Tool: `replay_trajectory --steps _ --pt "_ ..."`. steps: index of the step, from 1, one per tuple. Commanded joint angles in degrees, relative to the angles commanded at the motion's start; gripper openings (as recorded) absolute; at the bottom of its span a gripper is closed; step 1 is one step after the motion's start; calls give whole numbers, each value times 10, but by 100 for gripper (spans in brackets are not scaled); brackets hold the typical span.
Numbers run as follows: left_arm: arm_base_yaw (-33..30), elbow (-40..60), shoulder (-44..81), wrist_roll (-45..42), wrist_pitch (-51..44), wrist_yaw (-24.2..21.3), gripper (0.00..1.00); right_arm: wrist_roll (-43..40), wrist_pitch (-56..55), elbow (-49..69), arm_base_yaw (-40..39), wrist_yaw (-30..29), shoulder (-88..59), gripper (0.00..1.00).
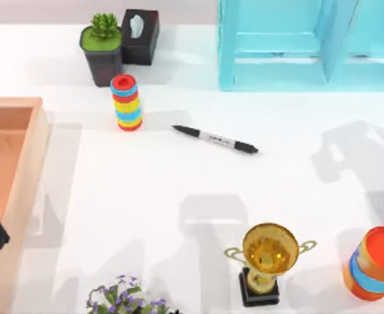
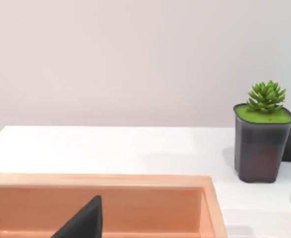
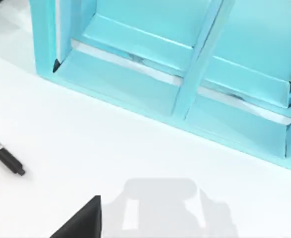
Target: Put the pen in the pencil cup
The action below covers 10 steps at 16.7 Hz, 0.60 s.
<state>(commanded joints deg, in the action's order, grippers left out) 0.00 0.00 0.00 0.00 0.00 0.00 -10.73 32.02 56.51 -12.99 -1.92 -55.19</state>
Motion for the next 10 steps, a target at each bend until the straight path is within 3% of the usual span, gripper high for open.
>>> replay_trajectory --steps 10 --pt "0 0 0 0 0 0 100 -127 348 636 -128 -39 -605 100"
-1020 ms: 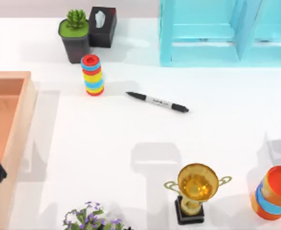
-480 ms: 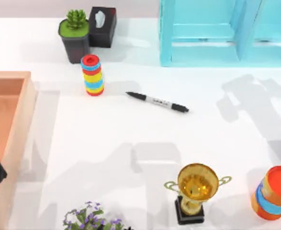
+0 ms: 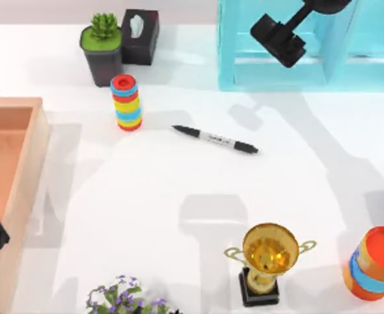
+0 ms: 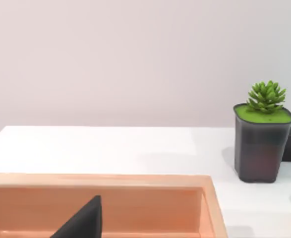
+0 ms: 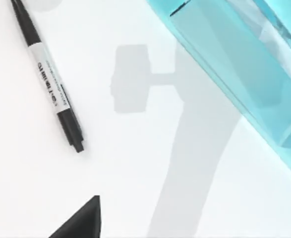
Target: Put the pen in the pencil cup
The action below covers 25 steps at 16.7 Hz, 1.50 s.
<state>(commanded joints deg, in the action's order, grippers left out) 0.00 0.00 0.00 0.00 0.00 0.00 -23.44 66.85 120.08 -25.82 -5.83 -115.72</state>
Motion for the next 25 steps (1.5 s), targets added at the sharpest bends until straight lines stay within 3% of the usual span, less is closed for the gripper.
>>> replay_trajectory --steps 6,11,20,25 --pt "0 0 0 0 0 0 100 -62 165 304 -60 -20 -288 100" --pt "0 0 0 0 0 0 100 -90 241 445 -87 -29 -421 100" --pt "0 0 0 0 0 0 100 -95 241 453 -88 -30 -438 100" --pt "0 0 0 0 0 0 100 -102 129 326 -83 -29 -422 100"
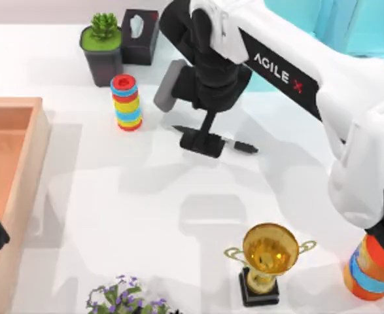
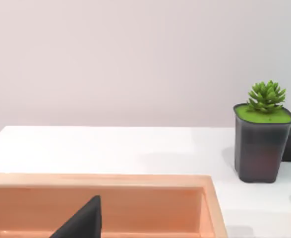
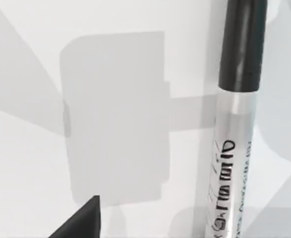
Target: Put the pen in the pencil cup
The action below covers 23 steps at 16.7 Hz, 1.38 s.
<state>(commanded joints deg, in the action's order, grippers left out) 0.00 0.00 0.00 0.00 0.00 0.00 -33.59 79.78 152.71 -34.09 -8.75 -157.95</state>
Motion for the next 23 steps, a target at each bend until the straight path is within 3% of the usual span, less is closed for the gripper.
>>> replay_trajectory --steps 5,10,23 --pt "0 0 0 0 0 0 100 -7 -123 -136 6 1 13 100" --pt "0 0 0 0 0 0 100 -7 -136 -149 7 1 14 100" --pt "0 0 0 0 0 0 100 -7 -136 -149 7 1 14 2"
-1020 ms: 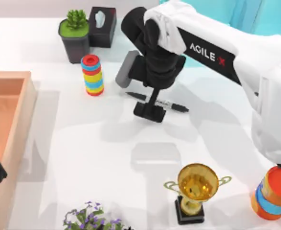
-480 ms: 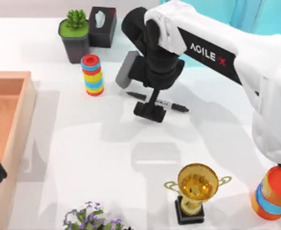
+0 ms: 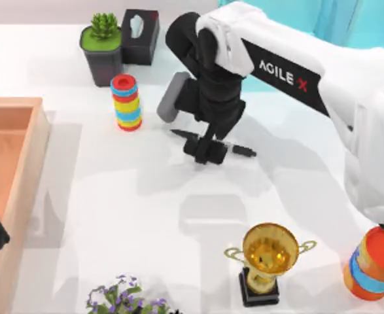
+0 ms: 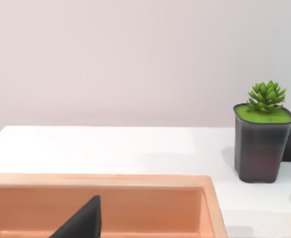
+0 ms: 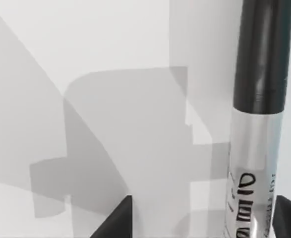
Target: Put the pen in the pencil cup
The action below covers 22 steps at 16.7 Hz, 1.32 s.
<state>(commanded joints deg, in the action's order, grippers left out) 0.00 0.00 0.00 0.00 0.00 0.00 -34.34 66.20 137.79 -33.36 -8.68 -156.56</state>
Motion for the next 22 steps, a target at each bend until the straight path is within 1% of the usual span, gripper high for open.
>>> replay_trajectory --steps 1,8,9,13,22 --pt "0 0 0 0 0 0 100 0 0 0 0 0 0 0" --pt "0 0 0 0 0 0 100 0 0 0 0 0 0 0" --pt "0 0 0 0 0 0 100 20 20 -13 -7 23 44 0" --pt "0 0 0 0 0 0 100 35 33 -43 -24 22 85 0" --pt "0 0 0 0 0 0 100 124 113 -229 -116 16 345 0"
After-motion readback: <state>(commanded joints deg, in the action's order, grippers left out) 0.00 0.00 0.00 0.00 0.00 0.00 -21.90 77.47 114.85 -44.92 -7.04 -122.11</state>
